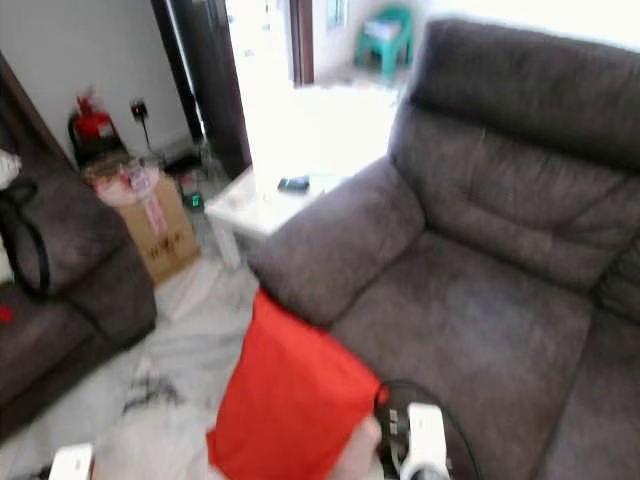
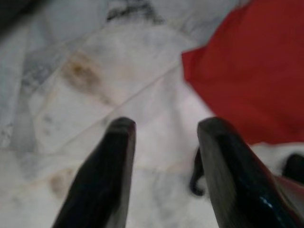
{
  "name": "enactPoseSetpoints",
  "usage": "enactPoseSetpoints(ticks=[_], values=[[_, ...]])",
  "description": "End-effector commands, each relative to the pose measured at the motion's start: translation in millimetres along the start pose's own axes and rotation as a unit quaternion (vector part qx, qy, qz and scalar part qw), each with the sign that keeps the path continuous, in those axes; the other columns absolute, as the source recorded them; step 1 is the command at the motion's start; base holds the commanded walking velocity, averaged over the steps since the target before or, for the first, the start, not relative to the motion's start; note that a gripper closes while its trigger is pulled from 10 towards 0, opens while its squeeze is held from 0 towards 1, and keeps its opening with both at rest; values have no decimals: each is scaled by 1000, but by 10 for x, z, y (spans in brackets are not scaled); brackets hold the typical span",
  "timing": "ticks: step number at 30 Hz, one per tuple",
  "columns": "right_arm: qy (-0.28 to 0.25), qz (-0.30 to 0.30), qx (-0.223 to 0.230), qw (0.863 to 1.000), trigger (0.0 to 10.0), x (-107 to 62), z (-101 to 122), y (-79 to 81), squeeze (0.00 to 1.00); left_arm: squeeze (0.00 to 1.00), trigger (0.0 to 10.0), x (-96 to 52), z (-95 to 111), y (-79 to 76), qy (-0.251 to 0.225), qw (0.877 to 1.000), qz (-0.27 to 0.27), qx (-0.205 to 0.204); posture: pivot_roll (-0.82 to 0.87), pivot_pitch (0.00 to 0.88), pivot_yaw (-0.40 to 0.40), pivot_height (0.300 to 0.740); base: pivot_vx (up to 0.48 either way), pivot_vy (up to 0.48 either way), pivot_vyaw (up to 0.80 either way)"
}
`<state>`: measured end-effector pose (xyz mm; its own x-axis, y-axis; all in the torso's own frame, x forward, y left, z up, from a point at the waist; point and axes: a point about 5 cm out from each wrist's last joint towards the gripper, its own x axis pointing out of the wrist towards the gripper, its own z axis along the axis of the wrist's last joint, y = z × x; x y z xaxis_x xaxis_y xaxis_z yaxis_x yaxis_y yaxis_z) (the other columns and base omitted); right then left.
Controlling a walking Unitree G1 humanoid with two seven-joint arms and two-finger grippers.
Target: Move the pillow to the sofa from floor
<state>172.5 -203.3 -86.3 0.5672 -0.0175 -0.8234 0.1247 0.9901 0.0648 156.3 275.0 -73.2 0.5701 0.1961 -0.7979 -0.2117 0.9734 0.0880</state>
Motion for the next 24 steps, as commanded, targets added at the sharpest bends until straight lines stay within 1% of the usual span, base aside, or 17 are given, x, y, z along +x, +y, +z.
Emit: enactPoseSetpoints(ticks=[1, 7, 9, 11, 14, 15, 16, 17, 19, 20, 21, 22, 23, 24], values=[[0, 2, 10, 1000, 10000, 6, 6, 24, 0, 0, 10000, -27, -100, 60, 19, 1000, 8, -3, 0, 0, 15, 740, 0, 0, 0], [-9, -3, 13, 1000, 10000, 5, 16, 22, 0, 0, 10000, -28, -91, 64, 15, 1000, 8, 5, -1, 0, 19, 740, 0, 0, 0], [-24, -4, 27, 999, 10000, 2, 33, 24, 0, 0, 10000, -28, -75, 68, 7, 1000, 11, 9, -1, 0, 19, 740, 0, 0, 0], [-29, -1, 28, 999, 10000, 2, 40, 27, 0, 0, 10000, -28, -64, 71, 1, 1000, 13, 12, -2, 0, 20, 740, 0, 0, 0], [-42, 5, 15, 999, 10000, -1, 67, 27, 0, 0, 10000, -32, -28, 80, -21, 999, 23, 16, 4, 0, 18, 740, 0, 0, 0], [-54, 7, 15, 998, 10000, -5, 87, 26, 0, 0, 10000, -37, 3, 93, -41, 998, 37, 18, 9, 0, 16, 740, 0, 0, 0], [-54, 7, 15, 998, 10000, -5, 87, 26, 0, 0, 10000, -37, 3, 93, -41, 998, 37, 18, 9, 0, 16, 740, 0, 0, 0], [-59, 8, 17, 998, 10000, -6, 95, 27, 0, 0, 10000, -41, 16, 98, -51, 998, 42, 14, 11, 0, 16, 740, 0, 0, 0], [-82, 2, 21, 996, 10000, -15, 125, 18, 0, 0, 10000, -59, 59, 124, -86, 994, 68, 4, 21, 0, 14, 740, 0, 0, 0], [-82, 2, 21, 996, 10000, -15, 125, 18, 0, 0, 10000, -59, 59, 124, -86, 994, 68, 4, 21, 0, 14, 740, 0, 0, 0], [-93, -3, 29, 995, 10000, -21, 135, 12, 0, 0, 10000, -26, 435, -40, -176, 982, 65, 9, 21, 0, 15, 740, 0, 0, 0], [-108, -8, 47, 993, 10000, -29, 147, 6, 0, 0, 10000, -72, 863, -149, -278, 958, 67, 14, 16, 0, 20, 740, 0, 0, 0], [-114, -12, 46, 992, 10000, -33, 151, 0, 0, 0, 10000, -106, 979, -157, -308, 949, 67, 17, 12, 0, 23, 740, 0, 0, 0], [-117, -15, 45, 992, 10000, -35, 154, -4, 0, 0, 10000, -129, 1046, -161, -327, 943, 67, 18, 12, 0, 23, 740, 0, 0, 0]])
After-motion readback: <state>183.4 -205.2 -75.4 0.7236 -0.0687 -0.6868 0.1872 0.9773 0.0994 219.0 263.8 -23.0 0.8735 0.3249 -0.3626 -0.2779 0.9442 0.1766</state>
